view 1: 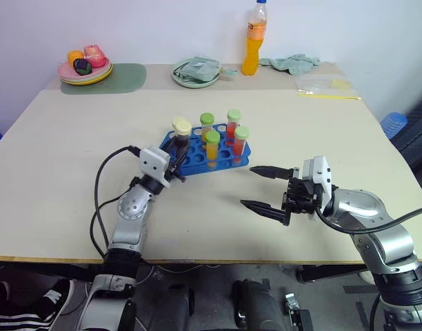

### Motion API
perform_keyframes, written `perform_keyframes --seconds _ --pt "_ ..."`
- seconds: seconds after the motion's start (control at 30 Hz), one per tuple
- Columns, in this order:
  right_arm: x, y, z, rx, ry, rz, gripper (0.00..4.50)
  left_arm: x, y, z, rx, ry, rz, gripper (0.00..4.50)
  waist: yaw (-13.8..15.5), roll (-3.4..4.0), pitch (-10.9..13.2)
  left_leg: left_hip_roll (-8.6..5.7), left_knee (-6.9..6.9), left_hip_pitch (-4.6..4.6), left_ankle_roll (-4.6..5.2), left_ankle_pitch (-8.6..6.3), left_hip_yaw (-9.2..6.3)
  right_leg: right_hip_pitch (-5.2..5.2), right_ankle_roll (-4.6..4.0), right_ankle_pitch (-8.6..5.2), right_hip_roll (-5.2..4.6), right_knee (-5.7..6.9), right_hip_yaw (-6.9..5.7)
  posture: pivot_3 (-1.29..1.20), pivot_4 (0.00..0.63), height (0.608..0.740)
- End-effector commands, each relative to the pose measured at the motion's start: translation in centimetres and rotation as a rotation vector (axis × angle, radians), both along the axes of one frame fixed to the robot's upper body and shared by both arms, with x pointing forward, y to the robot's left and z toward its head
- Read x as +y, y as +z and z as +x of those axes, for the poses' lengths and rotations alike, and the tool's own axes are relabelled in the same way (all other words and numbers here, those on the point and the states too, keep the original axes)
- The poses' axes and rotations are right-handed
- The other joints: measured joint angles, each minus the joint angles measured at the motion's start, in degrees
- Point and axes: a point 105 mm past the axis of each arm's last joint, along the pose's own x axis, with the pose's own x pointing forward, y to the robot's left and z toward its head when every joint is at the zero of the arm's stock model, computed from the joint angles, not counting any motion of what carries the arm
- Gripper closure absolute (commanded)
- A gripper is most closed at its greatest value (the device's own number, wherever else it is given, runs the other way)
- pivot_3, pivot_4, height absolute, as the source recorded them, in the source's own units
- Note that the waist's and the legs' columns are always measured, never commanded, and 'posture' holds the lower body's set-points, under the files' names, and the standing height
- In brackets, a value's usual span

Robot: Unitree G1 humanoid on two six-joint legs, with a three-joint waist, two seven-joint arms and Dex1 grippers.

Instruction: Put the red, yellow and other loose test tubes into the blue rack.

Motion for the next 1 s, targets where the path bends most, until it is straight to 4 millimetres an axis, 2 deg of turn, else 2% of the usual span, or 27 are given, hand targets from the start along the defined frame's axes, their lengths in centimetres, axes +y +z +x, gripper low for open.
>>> perform_keyframes --seconds 0.03,0.23,0.33,0.4,0.43,0.47,0.5,0.53,0.57,0.73,0.87,1.0 --pt "0.1 1.6 -0.1 -0.074 0.000 0.016 0.00 -0.8 0.4 0.2 -0.016 -0.022 -0.012 3.67 -0.06 0.00 0.00 0.00 0.00 0.01 0.00 0.00 0.00 0.00 0.00 0.00 0.01 0.00 0.00 0.00 0.150 0.740" --pt "0.0 1.7 0.0 -0.081 -0.013 0.015 0.00 -0.6 -0.6 0.0 0.029 -0.023 -0.058 3.67 0.05 0.00 0.00 0.02 0.01 0.00 0.00 0.00 -0.03 0.01 0.00 0.00 0.07 -0.01 0.01 0.00 0.150 0.740" --pt "0.2 1.8 0.0 -0.083 -0.013 0.019 0.00 0.3 -0.8 0.2 0.046 0.014 -0.099 3.67 0.02 0.00 0.00 0.03 0.00 0.00 0.00 0.00 -0.04 0.01 0.00 0.00 0.07 -0.02 0.01 0.00 0.150 0.740" --pt "0.3 1.8 0.0 -0.086 -0.012 0.019 0.00 1.0 -0.5 0.2 0.055 0.016 -0.149 2.71 0.01 0.00 0.00 0.04 0.00 0.00 0.00 0.00 -0.04 0.01 0.00 0.00 0.08 -0.01 0.01 0.00 0.150 0.740" --pt "0.3 1.8 0.1 -0.085 -0.013 0.019 0.00 1.2 -0.3 0.0 0.043 0.013 -0.145 2.38 -0.06 0.00 0.00 0.04 0.00 0.00 0.00 0.00 -0.04 0.01 0.00 0.00 0.09 -0.01 0.01 0.00 0.150 0.740" --pt "0.1 1.7 0.1 -0.083 -0.014 0.014 0.00 1.4 0.1 -0.2 0.035 0.006 -0.141 1.83 -0.19 0.00 0.00 0.06 0.00 0.01 0.00 0.00 -0.04 0.01 0.00 0.00 0.10 -0.01 0.01 0.00 0.150 0.740" --pt "0.0 1.5 0.2 -0.081 -0.015 0.008 0.00 1.6 0.4 -0.5 0.023 0.000 -0.125 1.10 -0.25 0.00 0.00 0.08 0.00 0.01 0.00 0.00 -0.04 0.01 0.00 0.00 0.14 -0.01 0.03 0.00 0.150 0.740" --pt "-0.2 1.4 0.2 -0.080 -0.017 0.003 0.00 1.8 0.8 -0.9 0.014 -0.010 -0.113 0.78 -0.31 0.00 0.00 0.10 0.00 0.02 0.00 0.00 -0.04 0.01 -0.01 0.00 0.16 0.00 0.04 0.00 0.150 0.740" --pt "-0.4 1.3 0.2 -0.078 -0.019 0.000 0.00 2.0 1.1 -1.2 0.009 -0.019 -0.106 0.08 -0.34 0.00 0.00 0.13 0.00 0.03 0.00 0.00 -0.04 0.01 -0.01 0.00 0.18 0.01 0.04 0.00 0.150 0.740" --pt "-2.0 0.4 0.8 -0.064 -0.057 -0.019 0.00 4.6 2.1 -3.7 0.085 -0.116 -0.033 0.02 -0.59 0.01 0.00 0.18 0.00 0.04 0.00 0.00 -0.04 0.01 -0.02 0.00 0.21 0.02 0.06 0.00 0.150 0.740" --pt "-3.7 -0.6 -0.2 -0.036 -0.053 -0.067 0.00 6.8 2.0 -6.2 0.199 -0.227 0.105 0.02 -0.51 0.05 -0.01 0.24 -0.03 0.05 0.01 -0.01 -0.05 0.01 -0.04 -0.01 0.21 0.01 0.07 0.00 0.150 0.740" --pt "-6.2 -0.3 1.0 -0.043 -0.136 -0.087 0.00 9.0 2.6 -7.8 0.302 -0.307 0.188 0.02 -0.50 0.06 0.00 0.23 -0.02 0.05 0.02 -0.01 0.00 0.02 -0.05 -0.02 0.20 -0.01 0.09 0.00 0.150 0.740"
